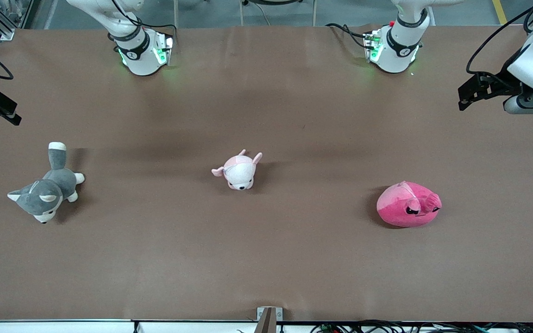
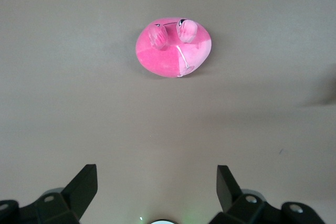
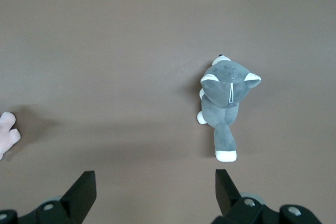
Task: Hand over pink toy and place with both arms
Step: 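Move the left gripper toward the hot-pink plush toy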
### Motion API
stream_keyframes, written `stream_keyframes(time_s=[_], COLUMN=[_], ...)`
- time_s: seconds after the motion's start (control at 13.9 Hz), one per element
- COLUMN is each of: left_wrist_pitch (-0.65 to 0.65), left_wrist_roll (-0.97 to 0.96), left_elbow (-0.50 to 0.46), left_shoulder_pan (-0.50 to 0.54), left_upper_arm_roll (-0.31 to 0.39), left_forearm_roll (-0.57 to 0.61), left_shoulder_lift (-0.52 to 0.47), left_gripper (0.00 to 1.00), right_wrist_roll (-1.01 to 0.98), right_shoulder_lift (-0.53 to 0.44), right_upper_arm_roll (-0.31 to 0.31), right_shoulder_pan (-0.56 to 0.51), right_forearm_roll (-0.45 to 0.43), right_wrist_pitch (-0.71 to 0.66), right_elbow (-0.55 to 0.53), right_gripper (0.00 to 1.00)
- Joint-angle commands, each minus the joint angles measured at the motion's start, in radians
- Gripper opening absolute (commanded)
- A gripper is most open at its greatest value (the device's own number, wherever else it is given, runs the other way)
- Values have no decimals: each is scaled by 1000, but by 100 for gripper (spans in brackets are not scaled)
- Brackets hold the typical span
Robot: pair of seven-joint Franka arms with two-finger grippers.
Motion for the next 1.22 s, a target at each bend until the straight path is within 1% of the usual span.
stream_keyframes(time_s=[0.0,0.22,0.36,0.43,0.5,0.57,0.65,0.79,0.86,0.93,1.01,1.08,1.15], left_wrist_pitch=[-19,-21,-21,-21,-10,28,101,288,374,425,463,531,562], left_wrist_roll=[4,9,32,36,35,36,35,-6,-20,-36,-81,-138,-171], left_elbow=[16,23,46,39,28,10,-30,-142,-176,-182,-179,-180,-180], left_shoulder_pan=[4,9,7,9,35,58,61,62,82,88,84,81,76], left_upper_arm_roll=[-3,8,17,17,17,16,16,17,14,14,10,5,4], left_forearm_roll=[18,18,18,18,18,15,14,17,17,6,1,1,1], left_shoulder_lift=[-5,-1,27,35,56,79,90,113,148,188,235,275,306], left_gripper=[100,100,100,100,100,100,100,100,100,100,100,100,100], right_wrist_roll=[7,7,5,5,5,5,-1,-5,-7,-7,-5,-2,1], right_shoulder_lift=[-13,-13,-13,-13,-13,-13,-13,-11,-11,-7,-2,-2,-2], right_upper_arm_roll=[-1,-1,-1,-1,-1,-1,-1,-1,-1,-1,-1,1,1], right_shoulder_pan=[1,1,1,1,1,1,1,4,4,4,6,8,8], right_forearm_roll=[6,6,6,6,6,6,6,6,4,4,4,4,4], right_wrist_pitch=[0,2,2,2,2,2,2,-3,-3,-7,-12,-10,-12], right_elbow=[-15,-15,-13,-13,-13,-13,-13,-13,-13,-13,-10,-9,-9], right_gripper=[100,100,100,100,100,100,100,100,100,100,100,100,100])
